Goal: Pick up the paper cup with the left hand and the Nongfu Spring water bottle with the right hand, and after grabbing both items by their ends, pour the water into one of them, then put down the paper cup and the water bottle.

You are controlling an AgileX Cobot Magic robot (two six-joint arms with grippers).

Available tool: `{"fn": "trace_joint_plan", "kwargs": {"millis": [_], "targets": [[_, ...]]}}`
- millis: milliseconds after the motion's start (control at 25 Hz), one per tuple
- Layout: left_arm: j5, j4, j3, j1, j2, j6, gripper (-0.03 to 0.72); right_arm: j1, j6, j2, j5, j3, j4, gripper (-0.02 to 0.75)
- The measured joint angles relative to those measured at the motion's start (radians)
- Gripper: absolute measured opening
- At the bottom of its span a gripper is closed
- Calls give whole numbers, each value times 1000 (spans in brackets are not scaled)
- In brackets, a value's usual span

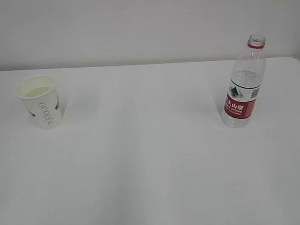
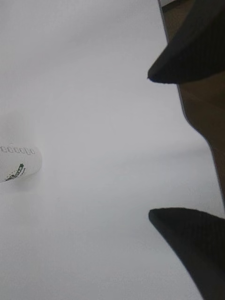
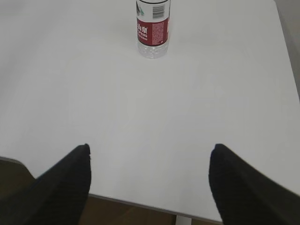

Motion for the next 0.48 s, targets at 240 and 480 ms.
{"fn": "trace_joint_plan", "kwargs": {"millis": [240,480], "targets": [[4,-4,6,0,-120,2,591,0,-2,0,0,2,0,593],[6,-6,6,0,-140,2,587,0,-2,0,0,2,0,593]]}}
